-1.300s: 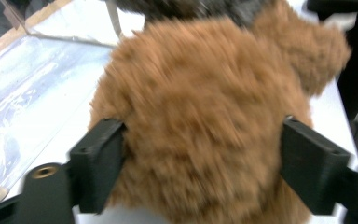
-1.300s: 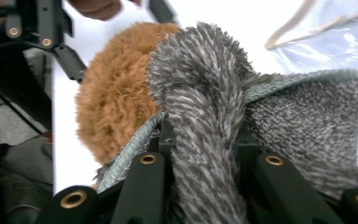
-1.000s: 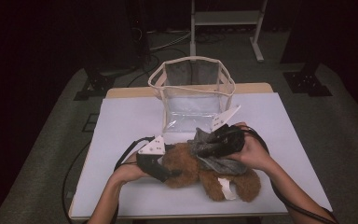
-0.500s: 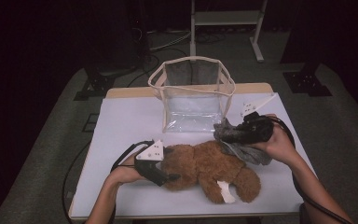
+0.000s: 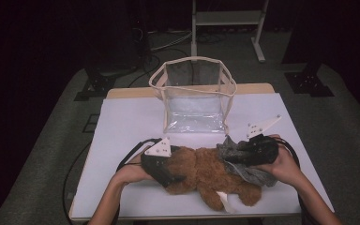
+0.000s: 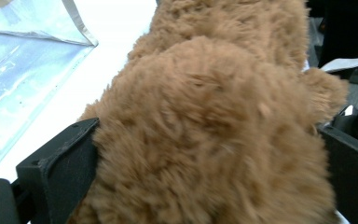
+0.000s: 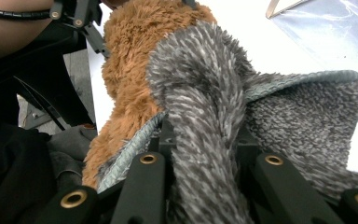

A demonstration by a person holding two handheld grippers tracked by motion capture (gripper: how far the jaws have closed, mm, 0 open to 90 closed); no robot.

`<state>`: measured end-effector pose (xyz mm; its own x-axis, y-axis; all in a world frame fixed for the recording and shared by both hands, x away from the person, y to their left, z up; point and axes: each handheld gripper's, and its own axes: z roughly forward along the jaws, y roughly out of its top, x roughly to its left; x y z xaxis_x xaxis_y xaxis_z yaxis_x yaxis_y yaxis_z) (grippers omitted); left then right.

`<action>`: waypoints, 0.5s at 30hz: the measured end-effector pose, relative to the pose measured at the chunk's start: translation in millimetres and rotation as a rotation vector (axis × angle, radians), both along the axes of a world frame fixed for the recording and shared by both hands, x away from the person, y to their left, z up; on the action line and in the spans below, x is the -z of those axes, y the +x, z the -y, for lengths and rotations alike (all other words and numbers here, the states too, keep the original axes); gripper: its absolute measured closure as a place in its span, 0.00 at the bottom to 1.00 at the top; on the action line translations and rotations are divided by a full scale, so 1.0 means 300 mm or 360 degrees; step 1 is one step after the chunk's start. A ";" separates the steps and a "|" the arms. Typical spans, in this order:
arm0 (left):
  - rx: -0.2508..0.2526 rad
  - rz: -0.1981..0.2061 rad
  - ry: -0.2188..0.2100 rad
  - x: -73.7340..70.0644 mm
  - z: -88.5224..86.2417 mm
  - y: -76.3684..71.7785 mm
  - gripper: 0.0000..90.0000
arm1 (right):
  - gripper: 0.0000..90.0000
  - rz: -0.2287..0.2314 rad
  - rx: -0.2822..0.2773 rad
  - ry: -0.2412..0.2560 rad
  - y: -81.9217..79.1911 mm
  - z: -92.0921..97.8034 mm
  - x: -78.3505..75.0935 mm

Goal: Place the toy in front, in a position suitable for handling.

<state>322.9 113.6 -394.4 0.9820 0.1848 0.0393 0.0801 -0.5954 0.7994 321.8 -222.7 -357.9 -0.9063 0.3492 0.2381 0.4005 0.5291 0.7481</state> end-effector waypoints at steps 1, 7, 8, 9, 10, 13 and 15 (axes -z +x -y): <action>0.0026 0.0010 0.0037 -0.003 0.020 0.006 0.01 | 0.80 -0.0005 0.0006 0.0021 -0.011 0.010 0.010; 0.0077 0.0043 0.0097 -0.020 0.059 0.020 0.14 | 0.80 -0.0026 0.0033 0.0046 -0.020 0.045 0.022; 0.0077 0.0043 0.0097 -0.020 0.059 0.020 0.19 | 0.80 -0.0026 0.0033 0.0046 -0.020 0.045 0.022; 0.0087 0.0078 0.0131 -0.029 0.060 0.019 0.25 | 0.80 -0.0030 0.0037 0.0058 -0.019 0.051 0.025; 0.0087 0.0078 0.0131 -0.029 0.060 0.019 0.28 | 0.80 -0.0030 0.0037 0.0058 -0.019 0.051 0.025; 0.0082 0.0110 0.0167 -0.044 0.057 0.018 0.35 | 0.80 -0.0022 0.0056 0.0091 -0.012 0.053 0.024; 0.0058 0.0152 0.0196 -0.061 0.044 0.025 0.37 | 0.80 -0.0007 0.0067 0.0115 -0.007 0.052 0.018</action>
<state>330.3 100.3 -376.1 0.9787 0.1373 0.1530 -0.0162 -0.6904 0.7232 319.8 -238.1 -363.4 -0.8900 0.3689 0.2681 0.4248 0.4567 0.7817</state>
